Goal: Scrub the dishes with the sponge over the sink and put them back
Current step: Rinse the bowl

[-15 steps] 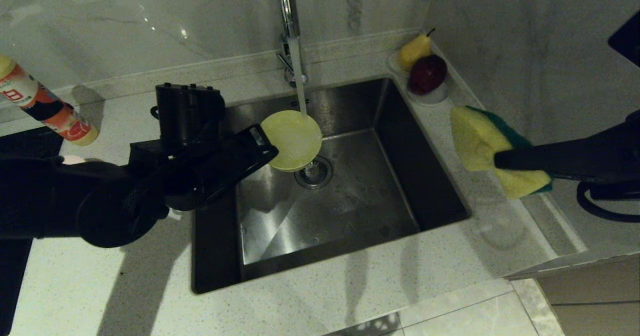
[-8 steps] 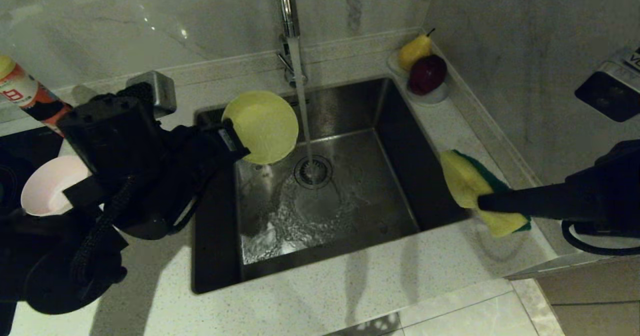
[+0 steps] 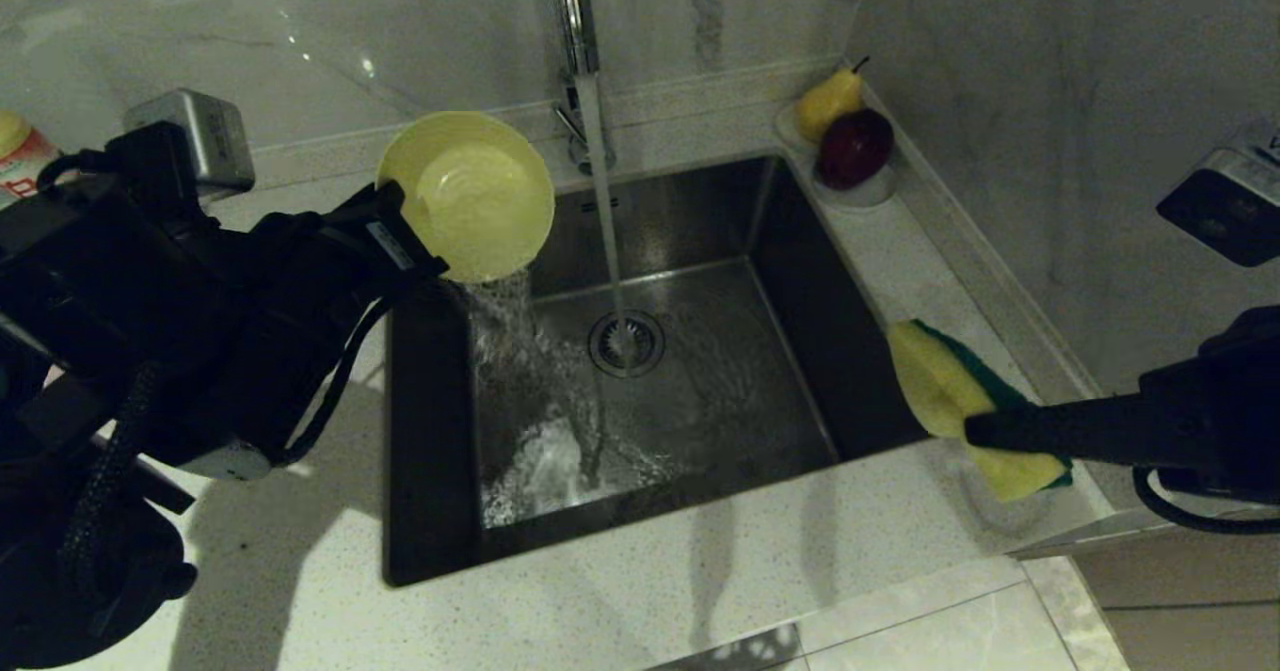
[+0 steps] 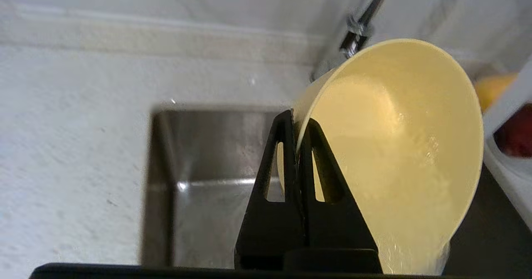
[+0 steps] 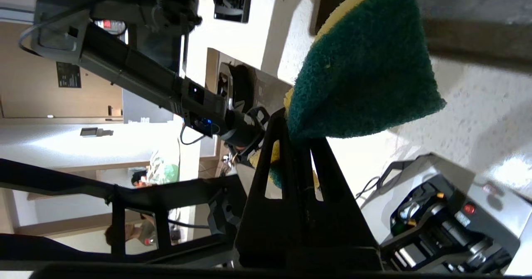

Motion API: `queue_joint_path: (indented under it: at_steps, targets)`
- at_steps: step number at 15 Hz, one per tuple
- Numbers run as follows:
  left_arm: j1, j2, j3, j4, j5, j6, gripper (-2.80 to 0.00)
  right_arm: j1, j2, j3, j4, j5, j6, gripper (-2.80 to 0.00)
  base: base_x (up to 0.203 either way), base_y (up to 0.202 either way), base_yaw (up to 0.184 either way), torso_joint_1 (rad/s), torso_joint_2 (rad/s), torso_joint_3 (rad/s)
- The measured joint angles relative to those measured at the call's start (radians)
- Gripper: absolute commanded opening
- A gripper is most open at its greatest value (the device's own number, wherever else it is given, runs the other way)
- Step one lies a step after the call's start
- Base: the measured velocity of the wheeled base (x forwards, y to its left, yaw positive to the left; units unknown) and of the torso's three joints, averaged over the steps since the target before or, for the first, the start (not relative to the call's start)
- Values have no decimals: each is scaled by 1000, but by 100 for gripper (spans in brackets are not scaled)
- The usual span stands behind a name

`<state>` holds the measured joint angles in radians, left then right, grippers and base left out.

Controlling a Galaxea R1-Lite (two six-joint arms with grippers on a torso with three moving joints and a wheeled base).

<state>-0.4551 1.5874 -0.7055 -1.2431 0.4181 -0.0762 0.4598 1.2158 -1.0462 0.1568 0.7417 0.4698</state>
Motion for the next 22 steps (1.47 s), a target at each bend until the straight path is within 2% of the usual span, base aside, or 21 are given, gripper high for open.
queue_joint_path:
  at_steps: [4,7,9,12,18,22]
  targets:
    - [8,-23,-10,-17,-13,45,-280,0,1,55,-88,3,8,-280,0,0,0,0,0,0]
    - [8,-40,-13,-98,-44,102,-280,5,2,67,-110,4,8,-280,0,0,0,0,0,0]
    - [8,-52,-7,-138,-82,137,-280,6,0,70,-109,4,8,-280,0,0,0,0,0,0]
    - [8,-65,1,-162,-119,148,-280,7,0,72,-109,5,8,-280,0,0,0,0,0,0]
    - [10,-114,48,-196,-250,255,-280,8,4,59,-111,6,6,-280,0,0,0,0,0,0]
    - [29,-136,57,-197,-282,284,-280,13,6,55,-111,6,6,-280,0,0,0,0,0,0]
